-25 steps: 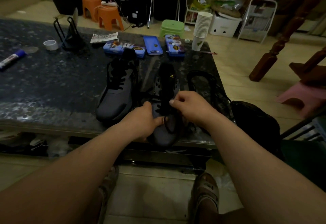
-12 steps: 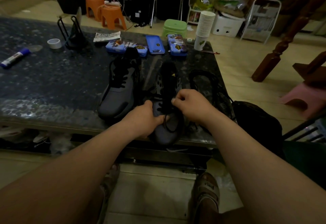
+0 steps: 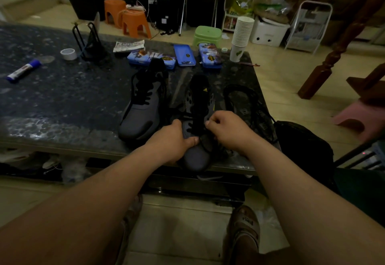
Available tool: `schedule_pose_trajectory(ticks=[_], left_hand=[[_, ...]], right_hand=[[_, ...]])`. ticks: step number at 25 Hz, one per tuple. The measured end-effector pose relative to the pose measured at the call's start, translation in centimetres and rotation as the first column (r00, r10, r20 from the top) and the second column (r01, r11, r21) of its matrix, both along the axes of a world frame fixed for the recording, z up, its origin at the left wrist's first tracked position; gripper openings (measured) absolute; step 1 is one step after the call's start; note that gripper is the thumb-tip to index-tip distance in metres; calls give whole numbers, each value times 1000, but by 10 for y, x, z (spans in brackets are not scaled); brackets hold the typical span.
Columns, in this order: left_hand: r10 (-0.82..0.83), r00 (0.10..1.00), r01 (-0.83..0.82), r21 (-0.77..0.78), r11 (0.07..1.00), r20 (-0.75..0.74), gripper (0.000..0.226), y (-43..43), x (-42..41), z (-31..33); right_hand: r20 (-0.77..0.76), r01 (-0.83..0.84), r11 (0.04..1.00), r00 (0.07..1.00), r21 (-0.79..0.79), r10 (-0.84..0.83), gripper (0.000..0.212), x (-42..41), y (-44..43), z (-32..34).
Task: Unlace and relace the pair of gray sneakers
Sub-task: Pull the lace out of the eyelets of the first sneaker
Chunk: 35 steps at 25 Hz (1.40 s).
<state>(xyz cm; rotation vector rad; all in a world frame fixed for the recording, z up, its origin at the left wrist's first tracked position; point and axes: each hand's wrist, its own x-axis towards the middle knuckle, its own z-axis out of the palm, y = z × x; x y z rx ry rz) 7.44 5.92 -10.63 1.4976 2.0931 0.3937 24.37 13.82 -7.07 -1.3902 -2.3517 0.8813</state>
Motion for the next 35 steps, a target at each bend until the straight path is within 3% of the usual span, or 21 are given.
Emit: schedule_pose_trajectory(ticks=[3,5,7,8,9,11,13,15,18,21,25,27,29,32,35], left_hand=[[6,1000,-6,-1,1000,1,59,2,-1,-1],[19,1000,-19,3,1000,26,60,2,-2,-3],[17,999,-17,1,1000,45,59,2,-3,-4],[15,999,-15,2,1000,43,58,2,-3,-4],[14,999,-14,4,1000,38,57,3,-4,-3],[14,999,-14,0,1000,34,56,4,-6,-3],[11,999,-10,-16,1000,38,56,5,-6,-2],[-5,1000,6,-27,1000,29,58,6,-5,-1],[-12,999,13,-21,1000,47,61,6,-6,-2],[-9,997,11,-30,999,82,65,5,-9,-2],[-4,991,8,-30,1000,133,66,4,-10,-1],[-10,990,14,-23,1000,140,68,4,-10,-2],[-15,992,18,-21,1000,129,71,4,-11,-3],[-23,996,25,-25,999,87,70,5,-11,-2],[-25,997,28,-43,999,78,67,7,-10,-1]], right_hand=[[20,-212,964,976,-163,218,17,22,-13,21],[72,-375,816,891,-441,448,17,37,-25,36],[69,-391,673,833,-628,549,16,45,-35,46],[68,-370,695,854,-616,515,20,44,-36,46],[85,-318,779,901,-540,426,29,39,-33,44],[161,-99,963,977,-249,142,48,21,-20,35],[220,32,999,975,7,-33,47,2,-6,22],[207,18,997,978,70,-32,38,-7,5,6],[79,-91,996,993,-14,91,32,5,7,9],[-114,-204,952,977,-229,182,32,41,-2,36],[-393,-58,915,912,-399,-114,25,101,6,58],[-298,109,926,928,-361,-225,27,102,10,50],[-115,235,958,960,-162,-255,32,76,12,34],[21,82,992,996,95,-85,40,31,13,14],[131,-88,980,989,178,65,19,11,12,0]])
